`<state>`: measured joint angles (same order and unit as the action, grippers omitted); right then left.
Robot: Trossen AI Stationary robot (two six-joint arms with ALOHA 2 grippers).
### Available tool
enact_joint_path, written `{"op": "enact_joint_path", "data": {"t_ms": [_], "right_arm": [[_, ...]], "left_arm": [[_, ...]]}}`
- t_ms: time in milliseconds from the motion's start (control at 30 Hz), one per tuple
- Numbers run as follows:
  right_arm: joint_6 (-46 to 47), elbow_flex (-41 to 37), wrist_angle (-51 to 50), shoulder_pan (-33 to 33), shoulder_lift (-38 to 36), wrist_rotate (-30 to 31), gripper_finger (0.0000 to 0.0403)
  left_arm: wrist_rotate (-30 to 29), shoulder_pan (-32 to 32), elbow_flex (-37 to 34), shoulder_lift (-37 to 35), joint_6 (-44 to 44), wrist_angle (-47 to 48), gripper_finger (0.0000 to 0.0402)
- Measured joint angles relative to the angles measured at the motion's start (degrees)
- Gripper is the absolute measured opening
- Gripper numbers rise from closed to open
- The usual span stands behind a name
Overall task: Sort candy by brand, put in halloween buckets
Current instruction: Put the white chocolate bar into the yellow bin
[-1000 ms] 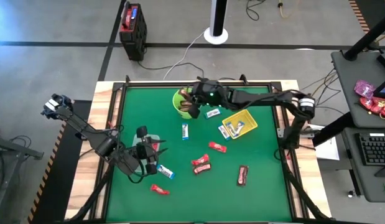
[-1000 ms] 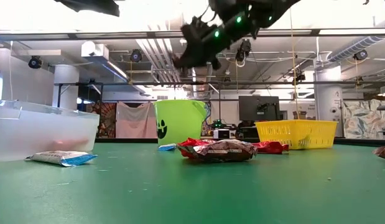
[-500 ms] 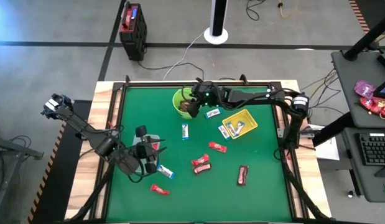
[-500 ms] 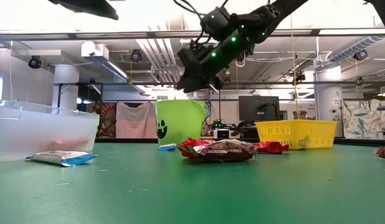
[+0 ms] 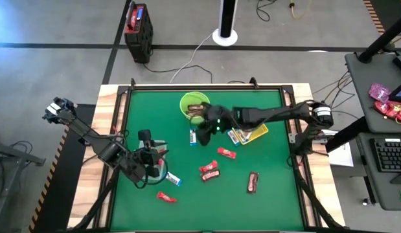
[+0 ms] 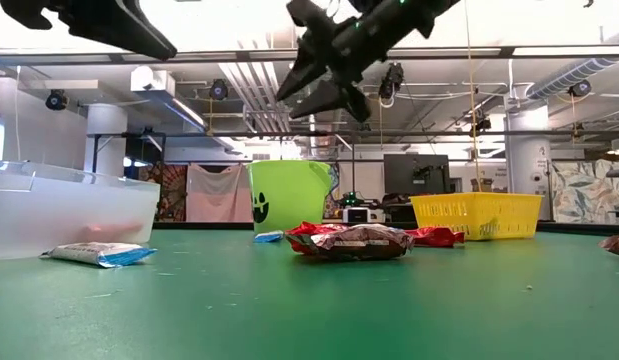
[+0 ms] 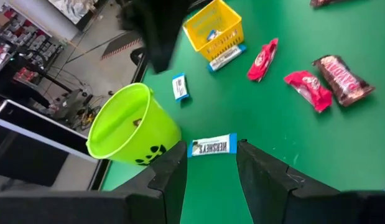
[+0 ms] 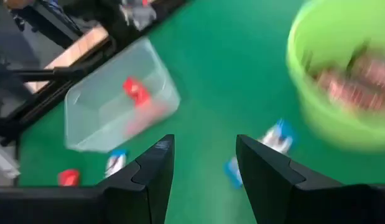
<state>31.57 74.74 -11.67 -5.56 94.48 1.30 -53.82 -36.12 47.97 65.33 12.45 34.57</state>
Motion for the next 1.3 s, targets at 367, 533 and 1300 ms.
{"op": "enact_joint_path", "data": {"t_ms": [367, 533, 1300], "right_arm": [[16.28, 0.07, -5.40, 6.41, 5.52, 8.17, 0.0164], [16.81, 7.09, -12.57, 6.45, 11.61, 11.09, 0.0164], [18.86, 32.79, -30.47, 6.91, 33.74, 21.30, 0.0164]], "left_arm": [[-0.24, 0.00, 0.00, -1.78, -0.83, 0.39, 0.0123], [-0.20, -0.02, 0.00, -1.78, 0.78, 0.47, 0.0123], [1.07, -0.28, 0.00, -1.78, 9.52, 6.93, 0.0123]]}}
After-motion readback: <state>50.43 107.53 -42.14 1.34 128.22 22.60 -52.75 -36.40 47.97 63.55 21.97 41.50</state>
